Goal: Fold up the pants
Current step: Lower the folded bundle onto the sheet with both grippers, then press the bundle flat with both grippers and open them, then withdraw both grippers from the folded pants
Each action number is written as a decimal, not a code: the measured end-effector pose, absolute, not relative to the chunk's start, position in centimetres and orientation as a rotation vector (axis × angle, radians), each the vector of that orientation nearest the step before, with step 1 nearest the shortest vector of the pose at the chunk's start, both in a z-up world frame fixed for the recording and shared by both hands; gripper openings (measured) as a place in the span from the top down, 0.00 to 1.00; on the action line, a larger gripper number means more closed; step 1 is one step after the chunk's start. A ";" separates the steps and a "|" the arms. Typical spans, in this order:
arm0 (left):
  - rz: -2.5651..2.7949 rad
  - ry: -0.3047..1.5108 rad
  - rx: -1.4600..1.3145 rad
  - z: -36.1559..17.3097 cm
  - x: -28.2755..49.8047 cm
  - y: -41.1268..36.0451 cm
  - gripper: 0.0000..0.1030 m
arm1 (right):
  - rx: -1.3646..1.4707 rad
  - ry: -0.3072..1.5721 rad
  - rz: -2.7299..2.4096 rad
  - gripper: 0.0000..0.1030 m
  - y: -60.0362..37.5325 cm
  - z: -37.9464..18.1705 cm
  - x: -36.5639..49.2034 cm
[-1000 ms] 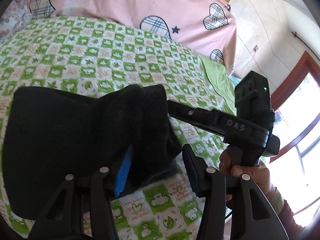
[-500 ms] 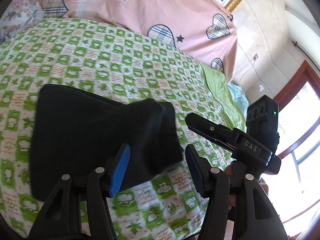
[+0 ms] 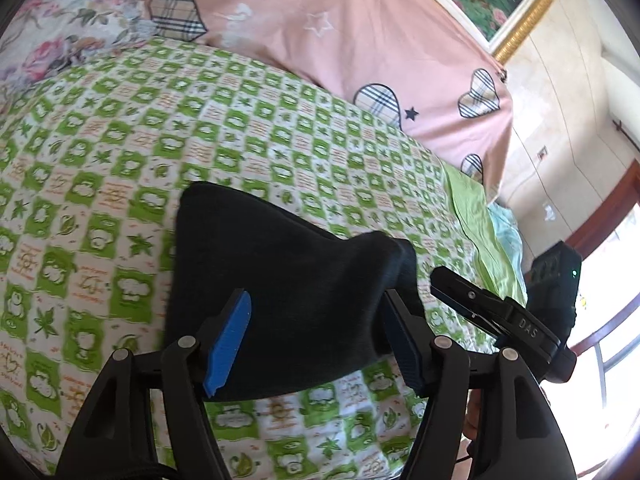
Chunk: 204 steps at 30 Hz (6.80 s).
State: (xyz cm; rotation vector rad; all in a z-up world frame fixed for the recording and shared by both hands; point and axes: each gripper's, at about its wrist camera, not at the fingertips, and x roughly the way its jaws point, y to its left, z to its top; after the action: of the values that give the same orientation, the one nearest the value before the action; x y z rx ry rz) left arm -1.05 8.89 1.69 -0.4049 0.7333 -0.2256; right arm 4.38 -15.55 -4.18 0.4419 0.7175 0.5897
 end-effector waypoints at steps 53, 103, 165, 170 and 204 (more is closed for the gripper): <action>-0.054 0.908 -0.409 -4.2 6.8 14.3 0.21 | 0.259 0.814 0.439 0.18 -13.4 -9.4 7.0; 0.021 0.712 -0.413 3.1 -0.7 21.8 0.72 | 0.307 0.722 0.756 0.57 -3.9 -1.8 5.9; 0.237 0.726 -0.330 -0.8 -0.4 29.7 0.23 | 0.150 0.681 0.858 0.22 6.1 -3.0 9.6; 0.243 0.720 -0.296 -0.8 -1.8 28.5 0.21 | 0.074 0.661 0.863 0.15 6.8 -3.2 7.5; 0.365 0.663 -0.175 -1.7 -6.0 25.3 0.18 | -0.098 0.552 0.788 0.05 8.5 -5.1 1.8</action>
State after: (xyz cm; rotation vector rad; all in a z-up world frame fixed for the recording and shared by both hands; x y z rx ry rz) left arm -6.01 25.32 -1.68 -0.1746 0.6633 0.3650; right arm 1.82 8.54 -5.07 -0.0985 0.5517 0.7883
